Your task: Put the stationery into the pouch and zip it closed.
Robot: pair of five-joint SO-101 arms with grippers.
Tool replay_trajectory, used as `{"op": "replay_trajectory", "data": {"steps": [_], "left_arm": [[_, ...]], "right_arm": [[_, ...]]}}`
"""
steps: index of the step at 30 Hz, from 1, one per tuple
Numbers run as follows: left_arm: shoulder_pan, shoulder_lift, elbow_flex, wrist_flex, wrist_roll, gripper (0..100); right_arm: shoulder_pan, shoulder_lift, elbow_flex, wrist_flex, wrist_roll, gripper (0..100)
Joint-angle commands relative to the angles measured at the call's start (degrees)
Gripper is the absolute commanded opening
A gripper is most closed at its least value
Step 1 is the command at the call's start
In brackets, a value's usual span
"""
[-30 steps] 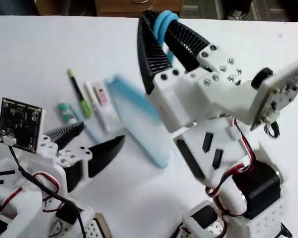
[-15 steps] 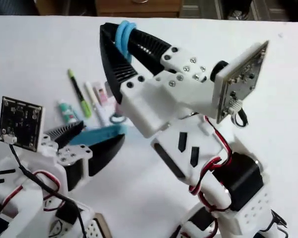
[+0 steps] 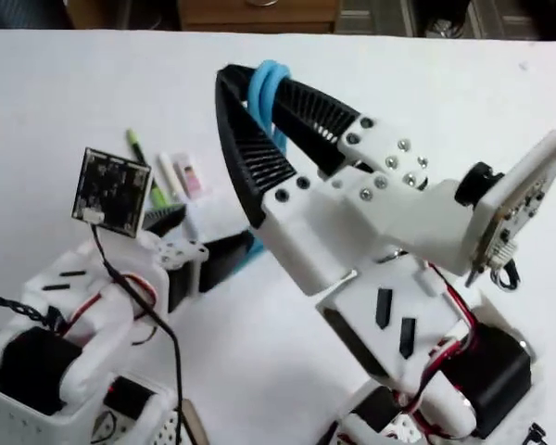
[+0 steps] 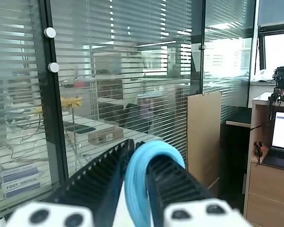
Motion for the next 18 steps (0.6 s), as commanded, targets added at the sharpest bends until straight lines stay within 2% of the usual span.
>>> {"op": "replay_trajectory", "data": {"steps": [1, 4, 7, 12, 16, 18], "left_arm": [[0.13, 0.75, 0.18, -1.76, -0.35, 22], [0.22, 0.75, 0.00, -2.02, -0.70, 13], [0.22, 0.75, 0.44, -2.81, -3.52, 12], [0.22, 0.75, -0.09, -3.78, -3.87, 12], [0.13, 0.75, -3.25, -6.15, -3.87, 3], [0.13, 0.75, -8.00, -6.15, -3.69, 2]], "right_arm": [[2.68, -0.48, -2.02, 0.13, 0.53, 1.6], [5.05, -0.48, -1.67, 0.40, 0.44, 1.6], [5.76, -0.48, -1.67, 0.40, 0.44, 1.6], [5.67, -0.48, -1.67, 0.31, 0.44, 1.6], [5.67, -0.75, -1.93, 0.31, 0.44, 1.6], [5.67, -0.84, -1.93, 0.31, 0.44, 1.6]]}}
